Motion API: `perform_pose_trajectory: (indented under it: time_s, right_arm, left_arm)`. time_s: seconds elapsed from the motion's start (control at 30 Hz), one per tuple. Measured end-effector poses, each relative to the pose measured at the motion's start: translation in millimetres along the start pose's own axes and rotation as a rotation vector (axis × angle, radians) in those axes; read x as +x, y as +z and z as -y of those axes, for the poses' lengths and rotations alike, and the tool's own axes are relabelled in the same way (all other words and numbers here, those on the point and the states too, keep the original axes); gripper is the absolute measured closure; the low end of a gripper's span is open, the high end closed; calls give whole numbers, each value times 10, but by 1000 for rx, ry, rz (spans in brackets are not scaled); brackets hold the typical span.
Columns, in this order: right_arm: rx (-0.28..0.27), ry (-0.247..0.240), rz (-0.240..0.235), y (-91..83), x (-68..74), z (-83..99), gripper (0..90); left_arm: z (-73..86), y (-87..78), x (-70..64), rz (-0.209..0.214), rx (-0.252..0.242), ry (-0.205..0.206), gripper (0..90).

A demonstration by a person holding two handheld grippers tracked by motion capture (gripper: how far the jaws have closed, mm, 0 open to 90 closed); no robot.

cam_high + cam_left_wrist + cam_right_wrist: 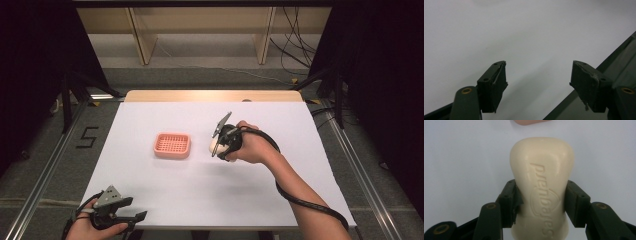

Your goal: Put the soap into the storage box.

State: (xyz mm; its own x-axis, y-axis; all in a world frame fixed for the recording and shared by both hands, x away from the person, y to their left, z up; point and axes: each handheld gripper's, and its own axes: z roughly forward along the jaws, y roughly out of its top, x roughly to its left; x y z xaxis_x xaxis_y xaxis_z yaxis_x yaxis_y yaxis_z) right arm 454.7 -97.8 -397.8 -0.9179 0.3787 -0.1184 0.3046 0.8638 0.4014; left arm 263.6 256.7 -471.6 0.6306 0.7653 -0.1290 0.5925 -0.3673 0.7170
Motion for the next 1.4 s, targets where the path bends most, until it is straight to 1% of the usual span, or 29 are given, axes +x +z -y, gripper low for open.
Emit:
perform_pose_trajectory:
  time_s: [0.07,0.1,0.13,0.27,0.3,0.33,0.43,0.47,0.5,0.53,0.57,0.6,0.73,0.77,0.8,0.93,0.97,1.13,1.3,1.4]
  right_arm:
    - [-2,-5,1,4,-8,-9,506]
    - [0,5,3,3,2,-29,506]
    - [-4,-8,-2,8,-10,-36,506]
    - [-6,-7,1,12,-11,-60,506]
    - [11,1,-12,11,-10,-76,506]
    - [-5,1,-6,18,-5,-78,506]
    - [1,0,-2,24,-9,-91,506]
    - [-7,2,1,31,-10,-100,506]
    - [-14,-14,-4,35,-22,-107,506]
    - [-14,-14,-4,35,-22,-107,506]
    - [-17,4,3,36,-17,-115,506]
    - [-19,-7,-6,36,-25,-121,506]
    - [-17,-6,1,43,-29,-133,506]
    - [-17,-9,-12,50,-33,-143,506]
    - [-19,1,-3,50,-27,-145,506]
    - [-25,-8,-3,61,-32,-164,506]
    - [-23,-4,5,58,-31,-179,506]
    - [-24,-15,-2,61,-41,-221,506]
    - [-31,-18,5,73,-35,-252,507]
    - [-31,-10,1,81,-21,-265,506]
  left_arm:
    - [0,0,0,0,0,0,283]
    - [1,-1,-1,0,1,0,283]
    - [0,0,0,-1,0,0,283]
    - [0,1,1,-1,1,2,283]
    - [0,2,1,-1,1,3,283]
    - [0,1,1,-2,1,3,283]
    - [0,1,2,-2,2,2,283]
    - [2,2,2,-3,3,0,283]
    - [2,3,3,-3,4,1,283]
    - [2,3,3,-3,4,1,283]
    - [0,5,3,-2,5,6,283]
    - [0,6,2,-3,4,4,283]
    - [0,5,2,-3,3,2,283]
    - [0,5,3,-3,2,0,283]
    - [1,4,3,-3,3,1,283]
    - [2,4,3,-4,3,2,283]
    - [1,3,4,-4,3,2,283]
    - [2,4,3,-4,2,1,283]
    - [2,3,1,-4,2,1,283]
    - [2,3,2,-4,2,0,283]
